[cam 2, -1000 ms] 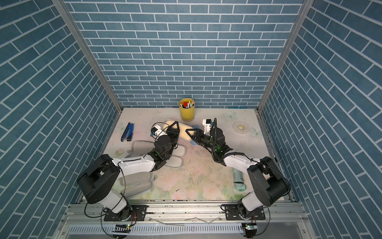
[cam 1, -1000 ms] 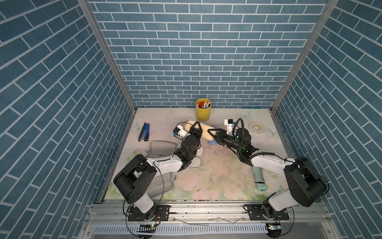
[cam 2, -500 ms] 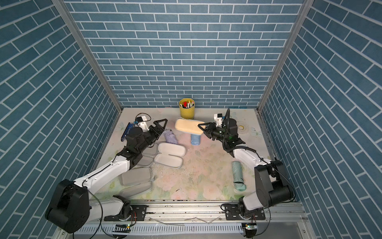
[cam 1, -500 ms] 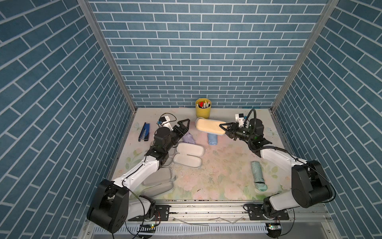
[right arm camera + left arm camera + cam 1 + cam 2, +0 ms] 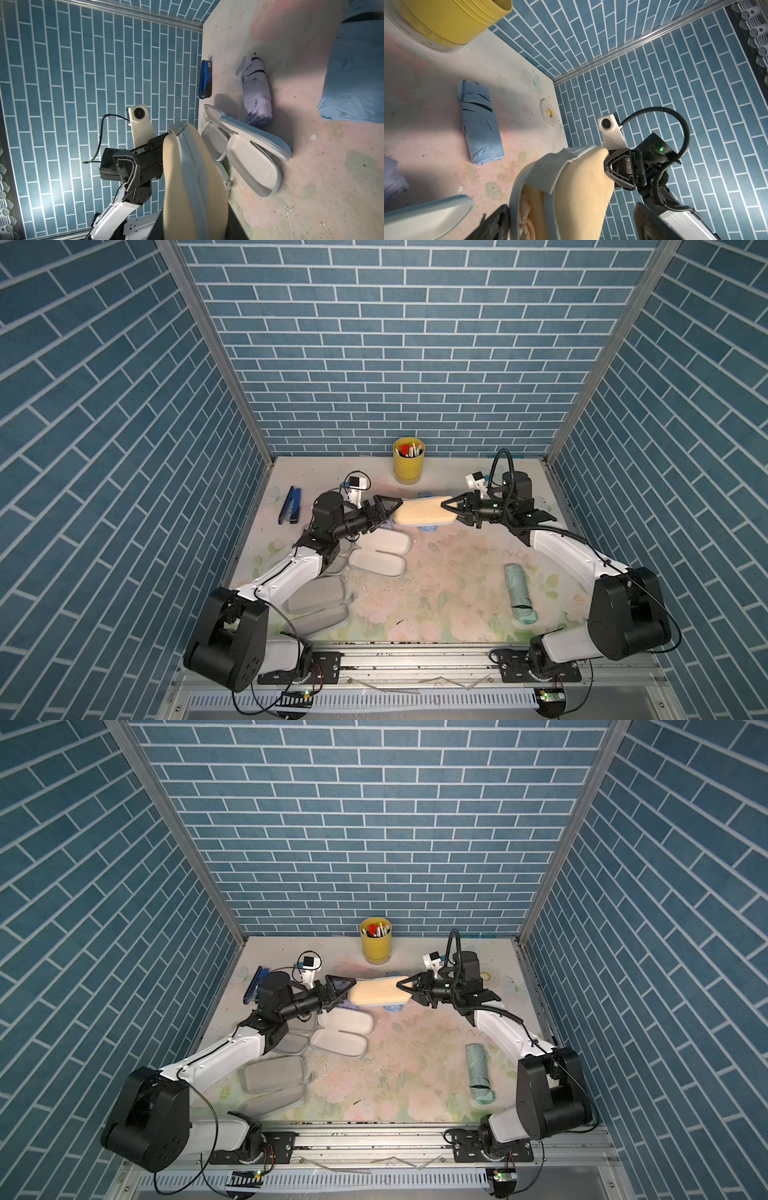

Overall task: Put umbrellas into zippered umbrella sleeves
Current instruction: Adjust the umbrella sleeve.

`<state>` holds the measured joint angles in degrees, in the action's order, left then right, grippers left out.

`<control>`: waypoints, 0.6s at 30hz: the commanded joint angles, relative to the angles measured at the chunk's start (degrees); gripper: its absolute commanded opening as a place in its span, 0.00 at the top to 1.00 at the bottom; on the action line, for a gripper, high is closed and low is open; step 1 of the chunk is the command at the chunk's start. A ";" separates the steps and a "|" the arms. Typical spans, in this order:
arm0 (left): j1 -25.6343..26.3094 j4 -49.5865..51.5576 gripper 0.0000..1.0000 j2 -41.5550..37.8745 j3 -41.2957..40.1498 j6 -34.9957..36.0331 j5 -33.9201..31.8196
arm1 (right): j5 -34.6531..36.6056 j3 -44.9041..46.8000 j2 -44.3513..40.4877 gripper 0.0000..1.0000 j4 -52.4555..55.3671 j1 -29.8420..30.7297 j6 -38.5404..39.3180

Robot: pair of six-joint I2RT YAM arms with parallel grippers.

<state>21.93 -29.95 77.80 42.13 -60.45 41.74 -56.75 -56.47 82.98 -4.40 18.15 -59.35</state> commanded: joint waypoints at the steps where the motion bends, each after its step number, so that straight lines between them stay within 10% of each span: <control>1: 4.25 -8.36 0.14 3.80 1.63 -2.22 5.46 | -5.30 -2.91 -2.49 0.74 -0.83 1.05 1.84; 7: 4.23 -11.92 0.27 7.45 1.66 -5.31 6.77 | -6.30 -3.96 -2.46 0.76 2.55 1.21 4.76; 18: 1.49 7.17 0.08 0.62 2.22 7.93 3.78 | -6.25 -6.91 -4.24 0.83 10.36 0.32 9.24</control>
<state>22.92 -24.99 78.30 43.16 -55.61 44.86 -58.63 -61.39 80.42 8.14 17.69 -50.50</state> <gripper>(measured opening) 0.919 0.317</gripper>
